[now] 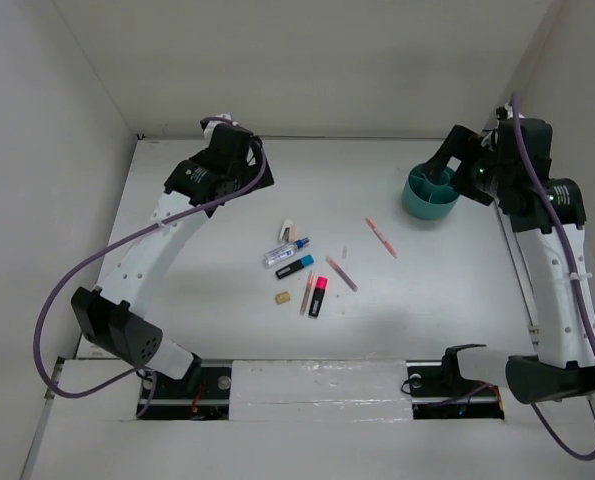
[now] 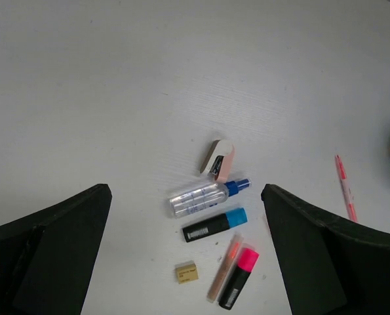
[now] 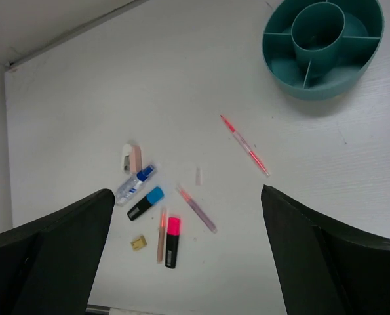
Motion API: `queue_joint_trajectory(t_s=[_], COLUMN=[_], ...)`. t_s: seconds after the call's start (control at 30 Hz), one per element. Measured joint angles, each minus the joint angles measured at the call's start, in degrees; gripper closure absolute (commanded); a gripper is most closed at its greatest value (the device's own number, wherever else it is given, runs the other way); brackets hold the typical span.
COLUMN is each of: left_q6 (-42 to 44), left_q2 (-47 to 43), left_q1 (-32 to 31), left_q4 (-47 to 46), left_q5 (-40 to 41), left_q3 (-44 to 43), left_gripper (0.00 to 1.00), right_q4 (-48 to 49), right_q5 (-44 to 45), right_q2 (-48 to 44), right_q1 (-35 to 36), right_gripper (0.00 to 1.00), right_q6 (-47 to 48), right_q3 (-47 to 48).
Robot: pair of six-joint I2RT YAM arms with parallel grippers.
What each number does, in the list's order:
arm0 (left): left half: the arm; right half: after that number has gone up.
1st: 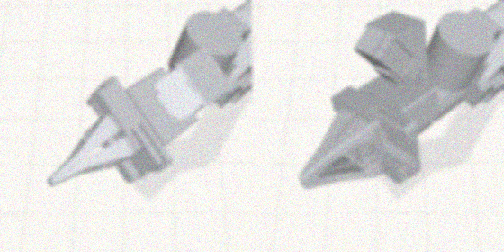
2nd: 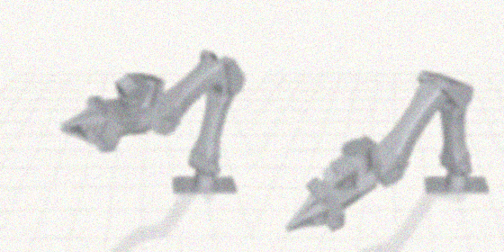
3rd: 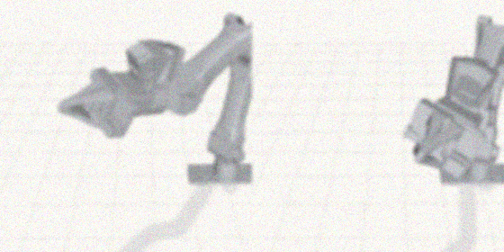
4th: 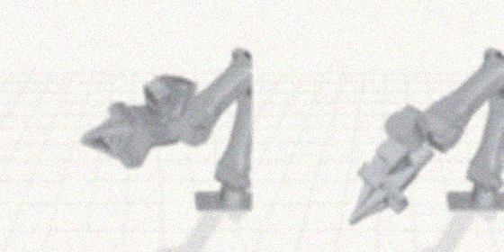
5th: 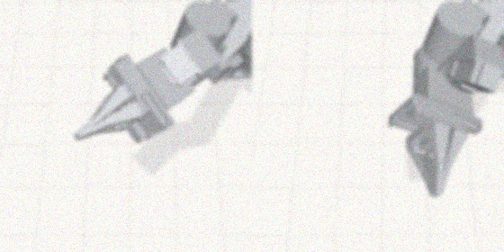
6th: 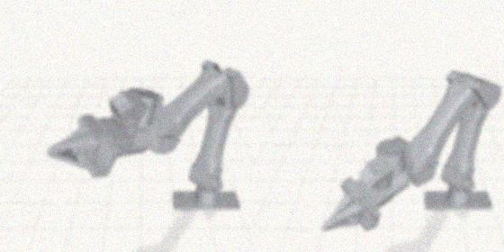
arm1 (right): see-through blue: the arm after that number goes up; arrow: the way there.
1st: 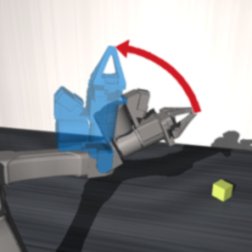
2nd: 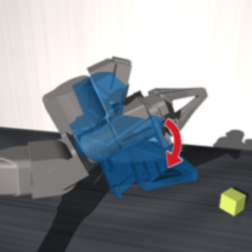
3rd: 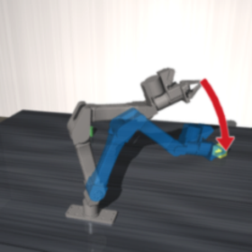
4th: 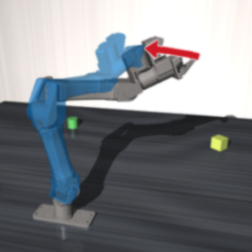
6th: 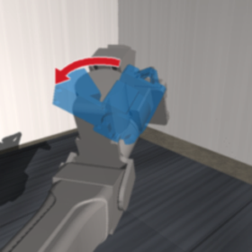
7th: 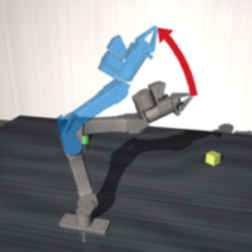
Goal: Sort the stationery into containers
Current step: Grab a piece of stationery with the right arm
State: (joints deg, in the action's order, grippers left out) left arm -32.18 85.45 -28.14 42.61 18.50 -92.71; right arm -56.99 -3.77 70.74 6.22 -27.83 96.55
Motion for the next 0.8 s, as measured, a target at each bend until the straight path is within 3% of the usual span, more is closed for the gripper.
queue_joint_trajectory(t_s=[0.3,0.57,0.77,0.8], left_q6=[2.4,3.5,4.6,4.9], left_q2=[-3.1,-2.6,-2.7,-2.7], left_q1=[0.0,0.0,0.0,0.0], left_q4=[-1.4,-1.3,-1.9,-2.1], left_q5=[-2.2,-3.5,-4.8,-5.0], left_q3=[0.4,-0.1,-0.1,-0.1], left_gripper=[0.00,0.00,0.00,0.00], right_q4=[-0.5,-2.6,-2.4,-2.4], right_q5=[1.7,4.9,5.9,6.3], right_q2=[0.3,9.2,17.7,19.0], right_q1=[3.7,9.9,11.1,11.1], right_gripper=[0.00,0.00,0.07,0.12], right_q6=[4.1,6.5,6.8,7.1], right_q3=[-2.5,-7.1,-9.4,-9.4])
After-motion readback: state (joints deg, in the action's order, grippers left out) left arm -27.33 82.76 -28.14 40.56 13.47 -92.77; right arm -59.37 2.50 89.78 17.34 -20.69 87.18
